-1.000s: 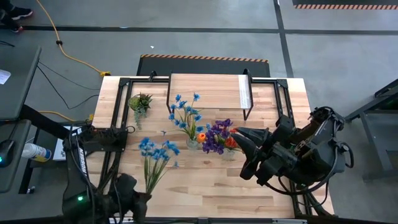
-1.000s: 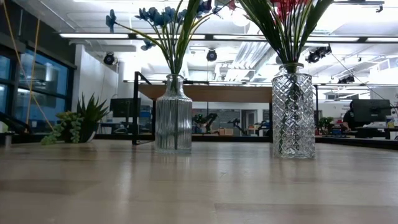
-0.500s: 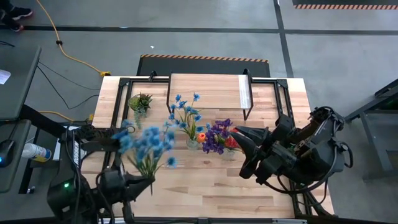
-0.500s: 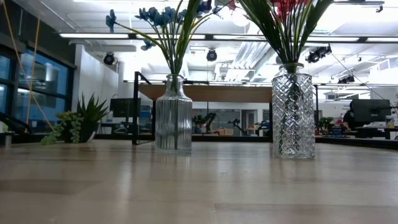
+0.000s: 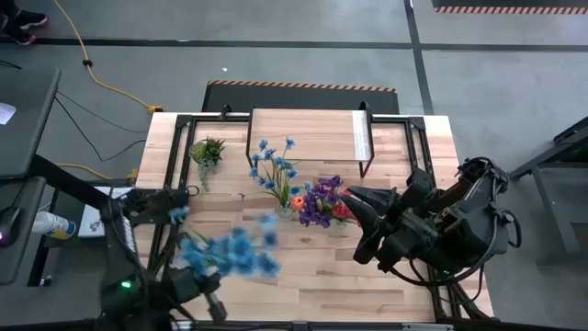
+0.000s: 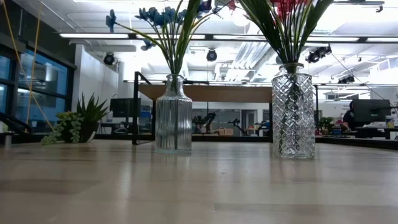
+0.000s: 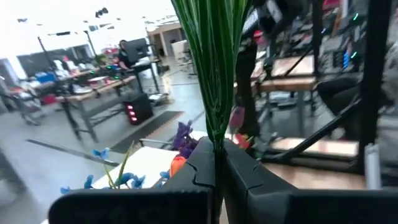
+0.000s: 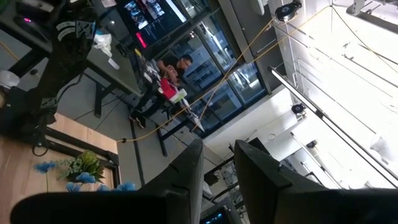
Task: Pick and place flowers into a vace then onto a shelf
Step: Put the blue flowers into the left transparent flower vase
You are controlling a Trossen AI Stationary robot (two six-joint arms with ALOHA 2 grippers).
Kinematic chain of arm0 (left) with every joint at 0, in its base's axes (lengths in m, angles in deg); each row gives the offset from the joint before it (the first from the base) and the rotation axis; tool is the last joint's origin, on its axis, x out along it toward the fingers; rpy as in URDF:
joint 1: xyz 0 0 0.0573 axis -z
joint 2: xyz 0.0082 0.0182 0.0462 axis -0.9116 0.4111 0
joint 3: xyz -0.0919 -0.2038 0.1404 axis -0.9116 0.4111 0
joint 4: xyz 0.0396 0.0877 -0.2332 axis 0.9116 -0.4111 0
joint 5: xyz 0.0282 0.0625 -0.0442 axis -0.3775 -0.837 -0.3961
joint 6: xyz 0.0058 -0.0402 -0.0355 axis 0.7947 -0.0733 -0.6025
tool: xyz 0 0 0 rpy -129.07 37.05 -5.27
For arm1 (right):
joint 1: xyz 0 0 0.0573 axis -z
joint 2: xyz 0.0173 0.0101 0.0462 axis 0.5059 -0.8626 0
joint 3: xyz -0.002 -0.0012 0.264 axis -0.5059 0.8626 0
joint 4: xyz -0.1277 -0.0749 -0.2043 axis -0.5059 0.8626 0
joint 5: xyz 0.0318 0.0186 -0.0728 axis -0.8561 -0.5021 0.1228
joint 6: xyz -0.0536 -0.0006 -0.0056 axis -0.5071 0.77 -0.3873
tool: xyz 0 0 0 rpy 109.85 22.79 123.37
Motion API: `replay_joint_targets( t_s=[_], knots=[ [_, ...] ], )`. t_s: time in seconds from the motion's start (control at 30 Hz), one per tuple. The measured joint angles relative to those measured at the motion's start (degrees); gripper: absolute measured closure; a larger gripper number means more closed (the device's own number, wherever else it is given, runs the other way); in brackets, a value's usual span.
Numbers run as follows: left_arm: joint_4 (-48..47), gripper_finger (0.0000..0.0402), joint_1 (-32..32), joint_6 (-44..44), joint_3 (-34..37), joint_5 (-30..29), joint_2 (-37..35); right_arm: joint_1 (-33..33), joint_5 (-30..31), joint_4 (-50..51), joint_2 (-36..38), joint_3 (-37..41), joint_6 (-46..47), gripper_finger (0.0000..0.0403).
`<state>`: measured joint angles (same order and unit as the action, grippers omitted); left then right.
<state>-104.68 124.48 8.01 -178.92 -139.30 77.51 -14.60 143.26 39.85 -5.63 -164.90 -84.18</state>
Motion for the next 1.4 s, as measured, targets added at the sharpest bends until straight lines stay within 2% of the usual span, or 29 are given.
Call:
replay_joint_targets(
  t_s=[0.1, 0.3, 0.63, 0.93, 1.1, 1.17, 1.3, 1.4],
  knots=[
    [0.0, 0.0361, -1.8, 0.7, 0.2, 0.4, 1.6, 0.0, 0.0, 0.0, 0.0, 0.0, 0.0, 0.032],
    [0.0, 0.0361, -3.4, -3.8, 0.2, 0.4, 2.9, 0.0, 0.0, 0.0, 0.0, 0.0, 0.0, 0.032],
    [0.0, 0.0362, -0.1, -7.5, 0.1, 0.3, 2.1, 0.0, -0.1, 0.0, 0.0, 0.0, 0.0, 0.032],
    [0.0, 0.0362, -1.5, -14.6, 0.0, 0.3, 2.1, 0.0, -0.1, 0.0, 0.0, 0.0, 0.0, 0.032],
    [0.0, 0.0362, -1.3, -14.1, -3.6, 0.4, 1.4, 0.0, -0.1, 0.0, 0.0, 0.0, -0.3, 0.032],
    [0.7, 0.0362, -0.3, -11.2, -5.4, 0.2, 1.2, 0.0, -0.1, 0.0, 0.0, 0.0, -0.3, 0.032],
    [10.0, 0.0362, 0.3, -0.4, -4.3, 0.4, -2.7, 0.0, -0.3, 0.0, 0.0, 0.0, -0.3, 0.032],
    [19.7, 0.0362, 0.1, 14.2, -4.3, 0.1, -5.3, 0.0, -0.3, 0.0, 0.0, 0.0, -0.5, 0.032]
  ],
)
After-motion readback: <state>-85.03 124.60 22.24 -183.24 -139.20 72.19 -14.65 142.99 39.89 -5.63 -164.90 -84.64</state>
